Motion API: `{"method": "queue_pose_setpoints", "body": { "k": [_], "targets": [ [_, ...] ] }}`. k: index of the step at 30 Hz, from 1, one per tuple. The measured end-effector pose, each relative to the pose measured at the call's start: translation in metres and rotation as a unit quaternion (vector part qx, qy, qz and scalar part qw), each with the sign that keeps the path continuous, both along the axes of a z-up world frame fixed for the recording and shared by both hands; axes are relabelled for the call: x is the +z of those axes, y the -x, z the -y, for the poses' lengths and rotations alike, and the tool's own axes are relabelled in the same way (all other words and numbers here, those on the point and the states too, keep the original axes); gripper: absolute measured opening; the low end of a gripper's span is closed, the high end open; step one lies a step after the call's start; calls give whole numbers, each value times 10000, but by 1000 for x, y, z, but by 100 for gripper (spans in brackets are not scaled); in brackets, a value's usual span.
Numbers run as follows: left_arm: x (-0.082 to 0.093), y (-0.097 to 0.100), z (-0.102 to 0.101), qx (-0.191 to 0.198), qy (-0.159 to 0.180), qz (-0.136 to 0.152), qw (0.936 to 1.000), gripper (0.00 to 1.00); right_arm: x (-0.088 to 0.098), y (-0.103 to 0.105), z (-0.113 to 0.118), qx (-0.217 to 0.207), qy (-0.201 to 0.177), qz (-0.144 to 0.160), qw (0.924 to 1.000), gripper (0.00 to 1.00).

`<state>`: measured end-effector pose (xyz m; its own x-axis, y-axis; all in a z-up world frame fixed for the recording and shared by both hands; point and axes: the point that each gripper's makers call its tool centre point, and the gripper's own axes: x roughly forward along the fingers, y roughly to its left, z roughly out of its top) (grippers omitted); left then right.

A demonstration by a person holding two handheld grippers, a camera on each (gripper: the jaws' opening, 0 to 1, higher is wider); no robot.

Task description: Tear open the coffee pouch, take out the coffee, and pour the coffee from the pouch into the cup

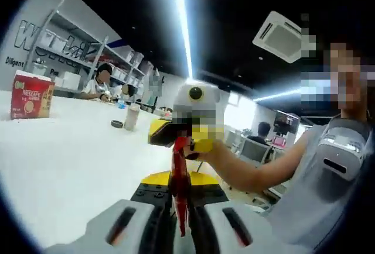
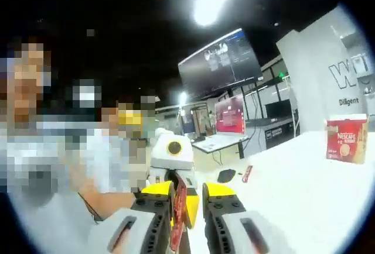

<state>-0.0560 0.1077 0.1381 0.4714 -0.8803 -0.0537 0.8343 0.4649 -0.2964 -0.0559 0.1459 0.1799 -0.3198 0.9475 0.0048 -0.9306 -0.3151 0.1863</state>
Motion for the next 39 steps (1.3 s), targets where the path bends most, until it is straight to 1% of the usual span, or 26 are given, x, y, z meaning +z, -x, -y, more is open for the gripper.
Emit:
{"method": "queue_pose_setpoints", "body": {
  "k": [2, 4, 8, 12, 14, 15, 18, 20, 21, 24, 26, 28, 31, 32, 33, 35, 36, 39],
  "targets": [
    [-3, 2, 2, -23, -131, 62, 9999, 11, -1, 5, 0, 87, 47, -36, 9999, 13],
    [-6, 1, 2, 19, -239, 85, 9997, 11, -3, 9, 0, 169, 96, 11, 9998, 10],
    [-9, 6, 3, -26, -391, 149, 9991, 11, -6, 16, 3, 279, 123, 133, 9994, 9],
    [-14, 7, 4, 30, -763, 287, 9967, 11, -10, 19, 2, 372, 274, 43, 9989, 9],
    [-13, 7, 4, 24, -740, 260, 9969, 11, -11, 19, 3, 404, 266, 44, 9988, 10],
    [-10, 7, 4, -10, -638, 229, 9977, 11, -11, 19, 3, 411, 246, 37, 9988, 11],
    [-6, 8, 5, -29, -501, 233, 9985, 11, -10, 24, 4, 452, 143, 13, 9989, 12],
    [-6, 8, 5, -50, -464, 220, 9987, 11, -10, 25, 4, 455, 95, -36, 9989, 11],
    [-7, 8, 6, -59, -462, 209, 9987, 11, -10, 25, 4, 427, 74, -52, 9990, 8],
    [-8, 8, 6, -66, -450, 179, 9988, 11, -10, 22, 3, 402, 47, -132, 9991, 7],
    [-10, 8, 6, -75, -498, 182, 9986, 11, -11, 22, 3, 416, 77, -169, 9990, 7],
    [-12, 11, 8, -104, -596, 233, 9979, 11, -15, 24, 4, 464, 340, -564, 9967, 6],
    [-12, 12, 6, -76, -727, 341, 9967, 11, -15, 24, 2, 537, 522, -1128, 9908, 6],
    [-13, 11, 5, -18, -831, 388, 9958, 11, -15, 22, 0, 540, 595, -1375, 9872, 6],
    [-16, 8, 2, 82, -993, 427, 9941, 11, -17, 20, -1, 545, 666, -1547, 9842, 6],
    [-17, 7, 1, 188, -1174, 493, 9917, 11, -18, 20, -2, 589, 755, -1912, 9769, 6],
    [-17, 6, 0, 233, -1240, 518, 9907, 11, -17, 19, -3, 623, 782, -2097, 9726, 6],
    [-15, 5, -1, 331, -1409, 590, 9877, 11, -15, 17, -3, 724, 807, -2528, 9614, 5]
  ]
}}
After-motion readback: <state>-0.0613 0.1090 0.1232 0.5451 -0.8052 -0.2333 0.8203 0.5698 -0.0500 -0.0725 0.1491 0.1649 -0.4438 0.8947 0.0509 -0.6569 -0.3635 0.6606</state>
